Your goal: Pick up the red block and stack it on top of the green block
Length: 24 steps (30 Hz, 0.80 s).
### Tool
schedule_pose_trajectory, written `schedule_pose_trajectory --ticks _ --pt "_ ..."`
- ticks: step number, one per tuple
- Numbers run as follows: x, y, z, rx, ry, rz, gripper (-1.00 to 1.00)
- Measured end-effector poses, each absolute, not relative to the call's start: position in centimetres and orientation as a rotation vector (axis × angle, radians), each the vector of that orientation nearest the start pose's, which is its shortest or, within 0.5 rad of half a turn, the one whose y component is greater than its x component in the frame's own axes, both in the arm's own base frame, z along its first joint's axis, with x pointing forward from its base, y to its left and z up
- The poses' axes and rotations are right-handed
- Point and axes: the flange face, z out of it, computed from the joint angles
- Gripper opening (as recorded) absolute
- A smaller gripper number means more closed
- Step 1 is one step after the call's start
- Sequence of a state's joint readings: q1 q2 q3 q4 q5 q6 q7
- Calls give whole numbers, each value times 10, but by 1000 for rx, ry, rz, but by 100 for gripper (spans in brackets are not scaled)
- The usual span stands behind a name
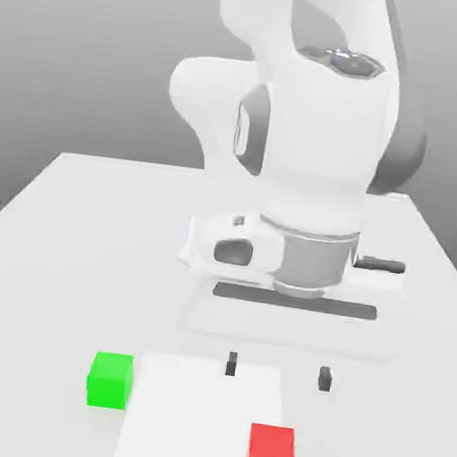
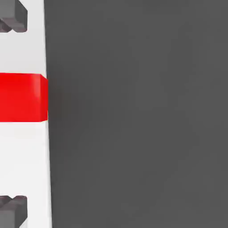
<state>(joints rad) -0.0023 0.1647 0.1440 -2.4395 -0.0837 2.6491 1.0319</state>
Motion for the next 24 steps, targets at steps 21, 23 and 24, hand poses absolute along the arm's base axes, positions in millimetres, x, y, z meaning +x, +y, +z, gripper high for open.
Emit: schedule_pose_trajectory --ticks 21,23,24 --pt "470 37 216 -2809 1416 -2 -100" --pt "457 -3 225 -2726 1574 -3 -100" --pt "448 -26 229 -2673 1664 -3 -100"
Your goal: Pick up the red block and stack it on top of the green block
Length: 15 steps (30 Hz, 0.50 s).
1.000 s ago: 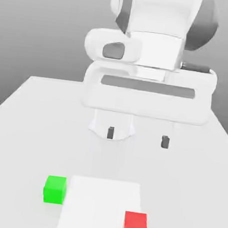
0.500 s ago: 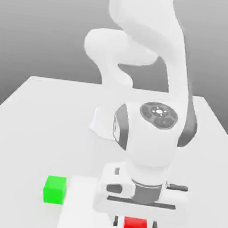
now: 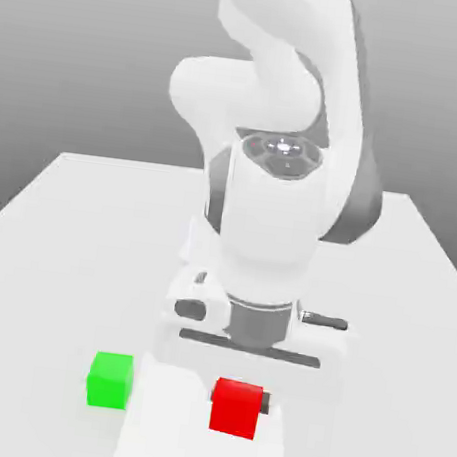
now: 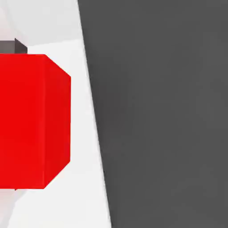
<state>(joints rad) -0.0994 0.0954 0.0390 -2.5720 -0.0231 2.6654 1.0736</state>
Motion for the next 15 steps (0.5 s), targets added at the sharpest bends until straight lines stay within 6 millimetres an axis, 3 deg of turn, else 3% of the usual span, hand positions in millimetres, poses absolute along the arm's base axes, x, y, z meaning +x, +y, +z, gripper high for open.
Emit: schedule_pose_trajectory --ticks 3,5,7,11,12,15 --pt "414 -95 239 -2478 1940 -2 -100" --pt "387 -128 244 -2349 2089 -1 -100" --pt "379 -133 235 -2313 2127 -1 -100" --pt "377 -132 195 -2308 2132 -2 -100" --pt "376 -132 186 -2308 2131 -1 100" --pt "376 -132 186 -2308 2131 -1 100"
